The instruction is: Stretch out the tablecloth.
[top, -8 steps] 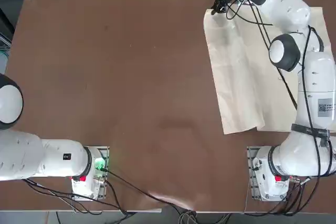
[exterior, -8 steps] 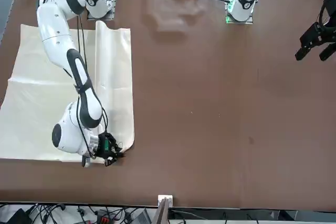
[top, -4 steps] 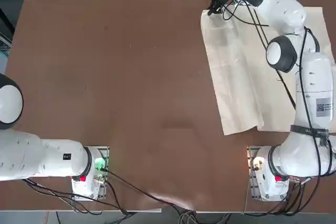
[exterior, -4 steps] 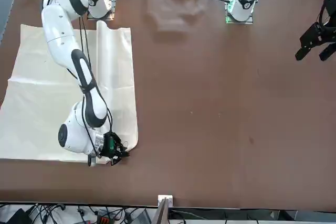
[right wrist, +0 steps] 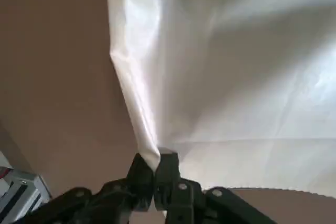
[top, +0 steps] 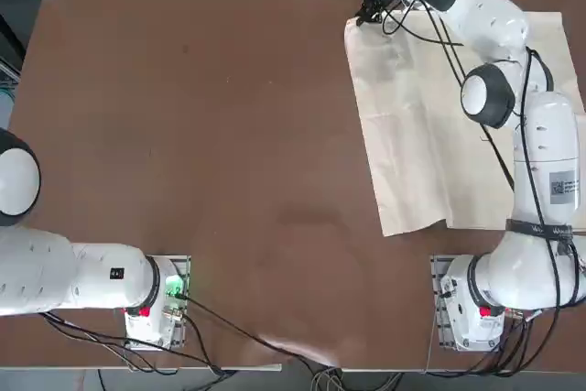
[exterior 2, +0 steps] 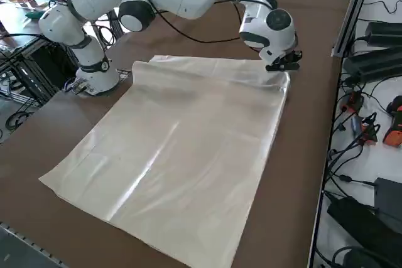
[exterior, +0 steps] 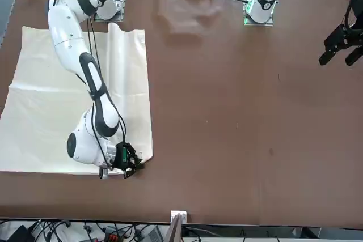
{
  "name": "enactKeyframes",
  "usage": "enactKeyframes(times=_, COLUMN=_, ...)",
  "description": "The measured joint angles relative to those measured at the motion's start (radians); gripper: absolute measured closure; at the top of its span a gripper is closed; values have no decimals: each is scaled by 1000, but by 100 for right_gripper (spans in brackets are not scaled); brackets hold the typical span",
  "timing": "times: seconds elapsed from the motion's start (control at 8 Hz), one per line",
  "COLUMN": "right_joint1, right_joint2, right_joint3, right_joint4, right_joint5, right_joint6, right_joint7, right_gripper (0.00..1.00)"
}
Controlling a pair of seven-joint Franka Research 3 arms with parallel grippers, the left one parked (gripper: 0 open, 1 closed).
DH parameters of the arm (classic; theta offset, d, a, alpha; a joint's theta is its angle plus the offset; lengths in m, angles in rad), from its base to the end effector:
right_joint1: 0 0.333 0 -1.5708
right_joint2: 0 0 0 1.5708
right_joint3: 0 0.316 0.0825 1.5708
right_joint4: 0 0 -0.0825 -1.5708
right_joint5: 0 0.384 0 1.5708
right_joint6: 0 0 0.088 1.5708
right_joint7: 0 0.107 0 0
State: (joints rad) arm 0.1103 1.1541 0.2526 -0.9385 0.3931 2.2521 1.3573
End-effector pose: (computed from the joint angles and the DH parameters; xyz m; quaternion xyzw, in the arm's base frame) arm 0.7754 0.2139 0.1917 -0.7367 0.6146 0.1430 0.2431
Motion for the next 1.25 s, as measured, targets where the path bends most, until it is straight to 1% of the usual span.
enactKeyframes(times=0.5, right_joint1=-2, right_joint2=24, right_joint3=-5, right_joint4=27, right_joint5=5, right_joint6=19, right_joint7=2, right_gripper=93)
enactKeyframes(times=0.62, right_joint1=-8, right_joint2=25, right_joint3=-6, right_joint4=34, right_joint5=5, right_joint6=20, right_joint7=1, right_gripper=93)
enactKeyframes(times=0.88, right_joint1=-29, right_joint2=27, right_joint3=-7, right_joint4=40, right_joint5=5, right_joint6=19, right_joint7=-26, right_gripper=89)
enactKeyframes(times=1.0, right_joint1=-35, right_joint2=28, right_joint3=-7, right_joint4=42, right_joint5=6, right_joint6=19, right_joint7=-46, right_gripper=83)
enactKeyframes(times=1.25, right_joint1=-36, right_joint2=30, right_joint3=-6, right_joint4=43, right_joint5=6, right_joint6=18, right_joint7=-78, right_gripper=67)
